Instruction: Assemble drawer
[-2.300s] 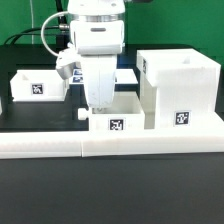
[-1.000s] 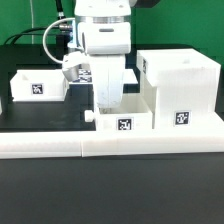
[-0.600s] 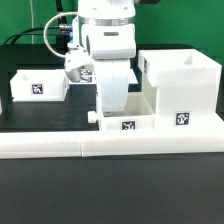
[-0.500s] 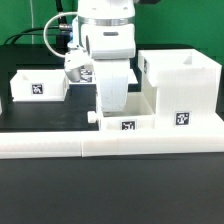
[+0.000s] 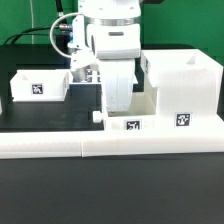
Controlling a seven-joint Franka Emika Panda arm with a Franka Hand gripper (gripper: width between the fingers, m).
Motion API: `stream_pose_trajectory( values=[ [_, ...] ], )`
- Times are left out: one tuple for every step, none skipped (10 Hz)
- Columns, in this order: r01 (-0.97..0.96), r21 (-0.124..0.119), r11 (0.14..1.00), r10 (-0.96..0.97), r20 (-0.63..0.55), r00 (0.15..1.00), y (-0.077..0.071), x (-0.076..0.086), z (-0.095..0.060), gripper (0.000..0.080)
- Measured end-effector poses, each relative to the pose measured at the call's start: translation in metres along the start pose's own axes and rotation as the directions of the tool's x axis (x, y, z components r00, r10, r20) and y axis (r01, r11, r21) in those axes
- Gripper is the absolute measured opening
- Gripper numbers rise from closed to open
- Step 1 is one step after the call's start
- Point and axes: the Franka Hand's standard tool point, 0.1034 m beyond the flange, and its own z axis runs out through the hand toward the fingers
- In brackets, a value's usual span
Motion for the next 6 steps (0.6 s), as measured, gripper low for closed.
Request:
stream_pose_trajectory(
  values=[
    [-0.002, 0.000, 1.000, 0.002, -0.003, 1.000, 0.0001, 0.0039, -0.0002, 0.0042],
    [-0.003, 0.000, 1.000, 0.003, -0.003, 1.000, 0.0000, 0.0032, -0.0001, 0.0042],
    [-0.003, 0.000, 1.000, 0.003, -0.003, 1.000, 0.0000, 0.0029, -0.0001, 0.0042],
    [-0.003, 0.000, 1.000, 0.003, -0.003, 1.000, 0.0000, 0.0029, -0.0001, 0.0042],
    [-0.008, -0.001, 1.000, 0.008, -0.004, 1.000, 0.0002, 0.0061, 0.0006, 0.0042],
    [-0.004, -0.003, 1.000, 0.004, -0.005, 1.000, 0.0007, 0.0108, 0.0006, 0.0042]
  ],
)
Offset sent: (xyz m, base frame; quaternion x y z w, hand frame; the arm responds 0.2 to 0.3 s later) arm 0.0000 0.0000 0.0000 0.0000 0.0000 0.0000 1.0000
